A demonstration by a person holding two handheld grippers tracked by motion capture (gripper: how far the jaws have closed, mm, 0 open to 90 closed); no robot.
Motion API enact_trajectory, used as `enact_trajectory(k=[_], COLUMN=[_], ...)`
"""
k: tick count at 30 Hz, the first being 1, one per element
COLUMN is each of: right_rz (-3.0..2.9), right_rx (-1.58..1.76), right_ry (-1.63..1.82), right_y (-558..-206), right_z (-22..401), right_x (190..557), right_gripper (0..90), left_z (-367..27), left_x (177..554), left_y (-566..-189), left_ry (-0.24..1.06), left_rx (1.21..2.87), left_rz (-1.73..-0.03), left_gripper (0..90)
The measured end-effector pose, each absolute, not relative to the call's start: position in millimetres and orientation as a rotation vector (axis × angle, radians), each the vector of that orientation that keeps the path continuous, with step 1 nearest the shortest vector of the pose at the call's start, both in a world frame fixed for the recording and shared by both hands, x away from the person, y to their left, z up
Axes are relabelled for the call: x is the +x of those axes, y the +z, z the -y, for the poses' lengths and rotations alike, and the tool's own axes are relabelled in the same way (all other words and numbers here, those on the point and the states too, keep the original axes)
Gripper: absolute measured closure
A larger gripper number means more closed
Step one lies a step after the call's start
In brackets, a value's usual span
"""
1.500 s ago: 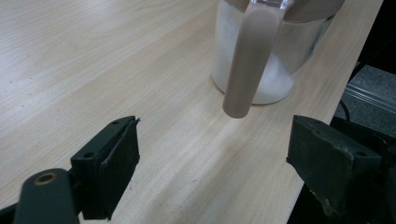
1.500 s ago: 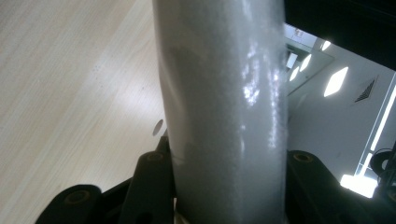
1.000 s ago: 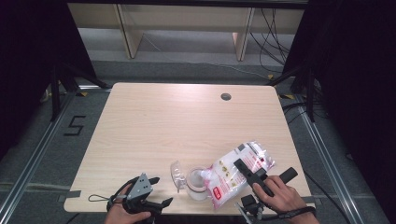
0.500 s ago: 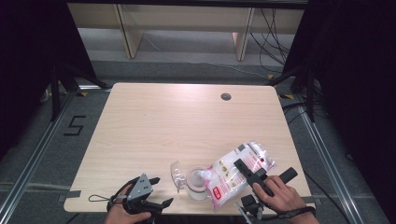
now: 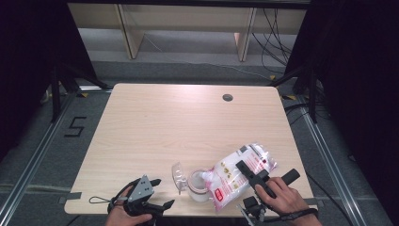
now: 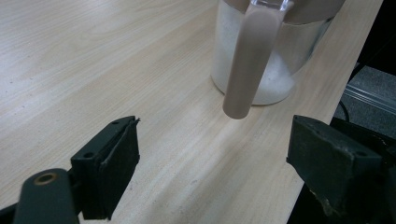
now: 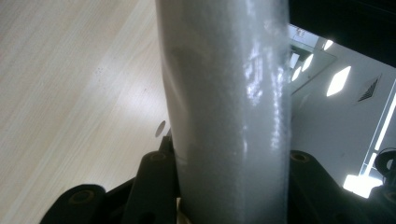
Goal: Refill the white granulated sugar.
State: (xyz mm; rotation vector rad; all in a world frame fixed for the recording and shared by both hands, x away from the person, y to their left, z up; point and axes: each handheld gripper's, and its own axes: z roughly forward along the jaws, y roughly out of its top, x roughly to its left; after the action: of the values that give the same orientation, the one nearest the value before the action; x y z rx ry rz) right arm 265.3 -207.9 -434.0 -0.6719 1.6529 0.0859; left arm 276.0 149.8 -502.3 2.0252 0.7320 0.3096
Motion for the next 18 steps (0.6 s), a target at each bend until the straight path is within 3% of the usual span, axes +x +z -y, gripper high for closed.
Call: enact_trajectory(k=[18], right_rz=[-1.675], right_rx=[-0.673], right_ry=[0.084], right_y=[-433.3], right_z=[208.0], right_x=[265.1], right_gripper=[68.7], left_z=[-150.7], left_x=[276.7], left_y=[-501.9], left_ry=[0.314], left_rx=[2.036], left_rz=[-0.720], left_gripper=[16.2])
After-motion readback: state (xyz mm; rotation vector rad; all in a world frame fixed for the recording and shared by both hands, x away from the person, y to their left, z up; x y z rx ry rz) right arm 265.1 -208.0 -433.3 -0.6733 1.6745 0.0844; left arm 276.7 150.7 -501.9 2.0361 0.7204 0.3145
